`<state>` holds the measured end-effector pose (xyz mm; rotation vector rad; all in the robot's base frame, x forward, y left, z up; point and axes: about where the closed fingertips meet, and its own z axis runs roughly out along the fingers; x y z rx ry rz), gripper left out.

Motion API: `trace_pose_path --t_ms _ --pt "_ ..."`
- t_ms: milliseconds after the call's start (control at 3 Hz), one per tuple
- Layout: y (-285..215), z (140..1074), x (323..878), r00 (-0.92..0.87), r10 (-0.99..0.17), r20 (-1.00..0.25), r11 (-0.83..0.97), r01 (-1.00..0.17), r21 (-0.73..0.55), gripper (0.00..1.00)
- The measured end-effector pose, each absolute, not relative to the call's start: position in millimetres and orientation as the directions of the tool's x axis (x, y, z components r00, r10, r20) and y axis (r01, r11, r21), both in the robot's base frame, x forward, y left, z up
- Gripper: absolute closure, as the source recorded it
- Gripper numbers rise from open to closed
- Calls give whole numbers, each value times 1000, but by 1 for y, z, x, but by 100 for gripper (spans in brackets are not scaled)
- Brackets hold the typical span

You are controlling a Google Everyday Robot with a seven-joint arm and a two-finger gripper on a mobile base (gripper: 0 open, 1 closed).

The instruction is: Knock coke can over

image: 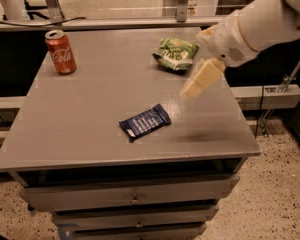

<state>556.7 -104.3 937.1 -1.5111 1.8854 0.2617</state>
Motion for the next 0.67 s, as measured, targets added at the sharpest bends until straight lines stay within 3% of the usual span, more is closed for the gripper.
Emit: trace_pose_path --t_ms 667 --pt "13 951 635 -24 -472 -881 321 -936 -147 0"
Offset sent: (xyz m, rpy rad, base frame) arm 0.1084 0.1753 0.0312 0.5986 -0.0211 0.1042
